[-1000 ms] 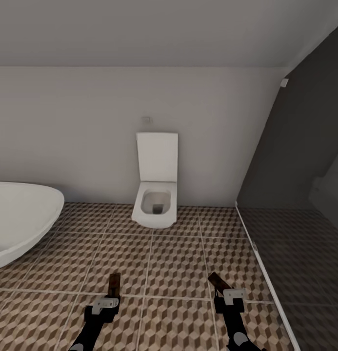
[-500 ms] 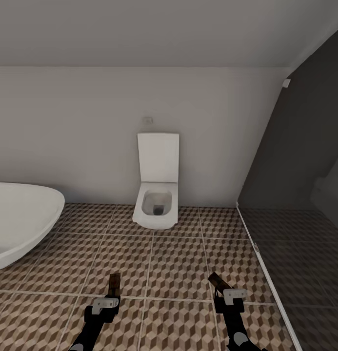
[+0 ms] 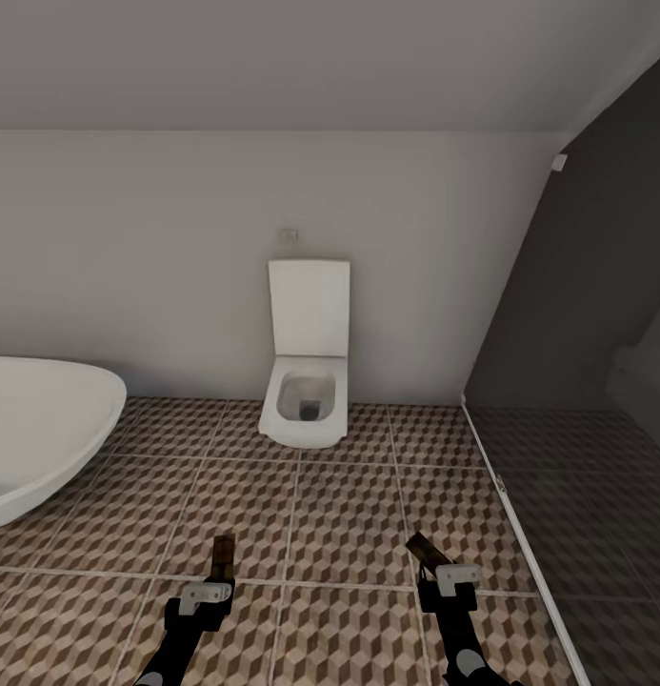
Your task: Take the four mousetraps from the cabinet in the bathroom and place them on the bathroom floor. Make sure all four end up on the same floor surface, and ensure that at least two of them are either under or directly next to the same bathroom sink.
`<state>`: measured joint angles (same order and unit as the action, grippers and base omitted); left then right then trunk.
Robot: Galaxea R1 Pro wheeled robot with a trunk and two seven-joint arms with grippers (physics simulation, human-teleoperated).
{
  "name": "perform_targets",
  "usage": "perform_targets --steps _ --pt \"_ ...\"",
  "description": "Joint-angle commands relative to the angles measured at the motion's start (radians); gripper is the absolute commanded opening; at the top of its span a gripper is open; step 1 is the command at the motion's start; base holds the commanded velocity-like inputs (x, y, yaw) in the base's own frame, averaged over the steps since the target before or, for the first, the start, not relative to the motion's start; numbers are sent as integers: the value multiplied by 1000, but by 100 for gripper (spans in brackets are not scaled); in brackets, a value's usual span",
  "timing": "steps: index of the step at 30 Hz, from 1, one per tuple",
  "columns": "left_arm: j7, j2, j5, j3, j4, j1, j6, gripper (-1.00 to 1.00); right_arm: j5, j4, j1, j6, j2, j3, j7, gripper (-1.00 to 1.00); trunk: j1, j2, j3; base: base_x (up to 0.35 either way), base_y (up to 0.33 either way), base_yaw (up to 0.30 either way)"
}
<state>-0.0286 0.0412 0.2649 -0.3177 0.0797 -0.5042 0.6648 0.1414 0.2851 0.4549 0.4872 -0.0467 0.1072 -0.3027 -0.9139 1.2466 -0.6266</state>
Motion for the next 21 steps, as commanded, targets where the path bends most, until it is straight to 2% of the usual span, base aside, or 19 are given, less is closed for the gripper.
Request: perform_targets --steps 1,9,21 --pt "-9 0 4 -9 0 0 3 -100 10 -1 1 -1 0 3 -10 -100 0 0 -1 0 0 0" --pt "-8 0 4 -9 0 0 2 -100 10 -1 1 -1 1 3 -10 -100 0 0 -1 48 48 0" --pt "-8 0 4 -9 0 0 1 -100 10 -1 1 -1 1 3 -10 -100 0 0 -1 155 242 0"
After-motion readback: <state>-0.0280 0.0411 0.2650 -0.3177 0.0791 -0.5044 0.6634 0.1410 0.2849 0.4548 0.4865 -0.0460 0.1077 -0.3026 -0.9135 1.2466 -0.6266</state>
